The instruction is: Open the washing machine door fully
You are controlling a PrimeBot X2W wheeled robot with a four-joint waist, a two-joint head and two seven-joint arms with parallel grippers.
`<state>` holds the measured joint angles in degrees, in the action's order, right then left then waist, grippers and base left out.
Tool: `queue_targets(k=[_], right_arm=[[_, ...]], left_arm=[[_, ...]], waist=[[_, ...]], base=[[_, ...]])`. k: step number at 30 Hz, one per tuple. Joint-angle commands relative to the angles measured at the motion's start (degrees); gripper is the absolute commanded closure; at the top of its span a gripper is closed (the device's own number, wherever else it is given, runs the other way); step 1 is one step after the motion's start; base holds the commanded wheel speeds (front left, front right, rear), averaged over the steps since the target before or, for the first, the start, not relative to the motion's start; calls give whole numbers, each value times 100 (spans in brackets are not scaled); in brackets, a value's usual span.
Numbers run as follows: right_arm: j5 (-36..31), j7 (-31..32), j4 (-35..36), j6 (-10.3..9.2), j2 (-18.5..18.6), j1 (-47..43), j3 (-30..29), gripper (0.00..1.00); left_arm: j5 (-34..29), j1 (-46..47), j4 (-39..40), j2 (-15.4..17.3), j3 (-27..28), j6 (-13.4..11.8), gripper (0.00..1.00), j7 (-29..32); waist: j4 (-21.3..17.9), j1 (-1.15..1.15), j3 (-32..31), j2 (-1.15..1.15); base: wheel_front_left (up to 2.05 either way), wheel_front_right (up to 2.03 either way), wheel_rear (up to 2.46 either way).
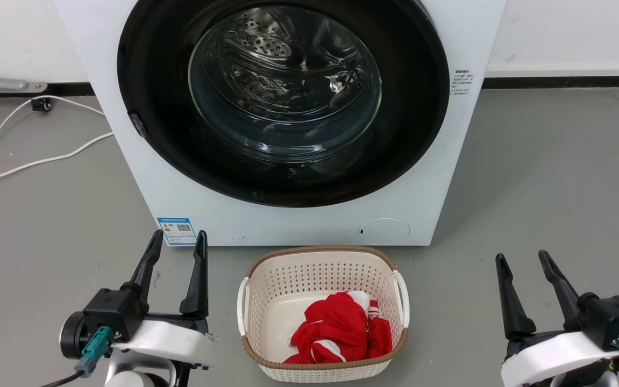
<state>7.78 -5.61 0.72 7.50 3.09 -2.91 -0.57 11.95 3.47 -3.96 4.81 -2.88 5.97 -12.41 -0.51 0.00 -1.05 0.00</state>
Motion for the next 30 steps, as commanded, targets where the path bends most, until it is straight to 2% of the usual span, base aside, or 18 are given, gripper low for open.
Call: queue_targets(k=[1,24,30], right_arm=[[-139,-46,63,-1,-21,-53,22,0],[-793,-256,73,-3,-33,-140,96,0],[-679,-278,-10,-3,-32,-113,120,0]], left_arm=[[-138,-51,10,15,1,-40,0,-63],[-877,-115,-84,-81,16,-6,0,-292],[-817,-110,-127,-96,25,10,0,-291]], waist=[[-4,0,-1,0],[-14,0,-24,0],[-10,0,-26,0]], base=[[0,0,0],[0,0,0],[0,0,0]])
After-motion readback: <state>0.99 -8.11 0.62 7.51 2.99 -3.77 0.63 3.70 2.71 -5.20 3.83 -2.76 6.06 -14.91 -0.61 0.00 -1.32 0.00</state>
